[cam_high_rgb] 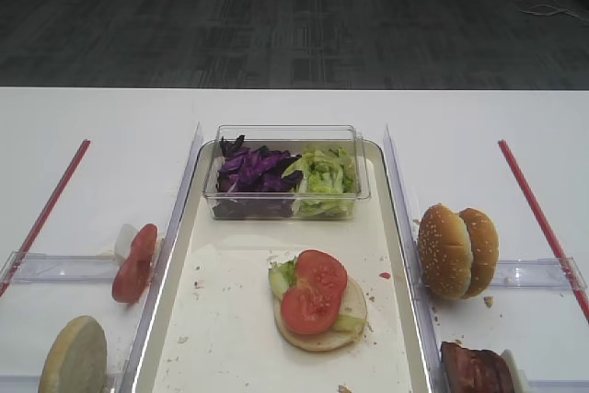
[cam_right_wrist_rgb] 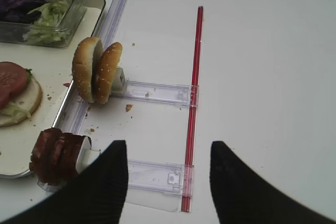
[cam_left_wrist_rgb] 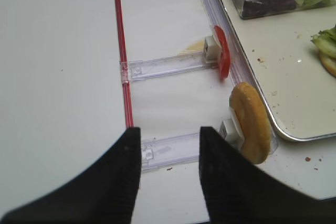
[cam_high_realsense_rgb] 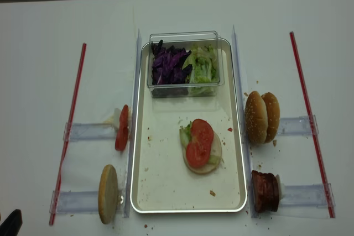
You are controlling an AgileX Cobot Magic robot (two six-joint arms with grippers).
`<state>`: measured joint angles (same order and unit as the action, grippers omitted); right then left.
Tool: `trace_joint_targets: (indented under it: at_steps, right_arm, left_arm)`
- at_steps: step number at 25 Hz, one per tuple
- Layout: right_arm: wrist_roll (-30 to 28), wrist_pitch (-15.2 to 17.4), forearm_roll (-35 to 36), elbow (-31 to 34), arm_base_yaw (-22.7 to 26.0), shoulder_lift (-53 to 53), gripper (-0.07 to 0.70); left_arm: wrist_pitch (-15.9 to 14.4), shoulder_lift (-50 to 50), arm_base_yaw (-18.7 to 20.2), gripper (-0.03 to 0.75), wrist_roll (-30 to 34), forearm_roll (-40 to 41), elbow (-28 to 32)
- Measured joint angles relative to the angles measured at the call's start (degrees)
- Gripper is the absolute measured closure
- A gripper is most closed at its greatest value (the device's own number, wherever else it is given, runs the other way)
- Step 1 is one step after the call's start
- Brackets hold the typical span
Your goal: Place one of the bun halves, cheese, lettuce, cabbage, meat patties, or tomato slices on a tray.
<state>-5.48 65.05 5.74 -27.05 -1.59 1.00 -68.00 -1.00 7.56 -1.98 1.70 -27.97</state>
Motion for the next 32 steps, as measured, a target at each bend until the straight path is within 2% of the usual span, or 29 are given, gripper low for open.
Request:
trace_joint_targets:
  at_steps: [3, 8, 11, 32]
  right_arm:
    - [0.0, 0.0, 0.0, 0.0, 0.0, 0.0, 0.228]
    - [0.0, 0.0, 0.0, 0.0, 0.0, 0.0, 0.228]
    - [0.0, 0.0, 0.0, 0.0, 0.0, 0.0, 0.228]
    - [0.0, 0.0, 0.0, 0.0, 0.0, 0.0, 0.228]
  left_arm:
    - [0.0, 0.0, 0.0, 0.403, 0.0, 0.0, 0.0]
    - [0.0, 0.0, 0.0, 0.134, -0.7, 1.1, 0.0]
    - [0.0, 0.0, 0.0, 0.061, -0.9, 1.2, 0.0]
    - [0.0, 0.0, 0.0, 0.041, -1.0, 1.2, 0.0]
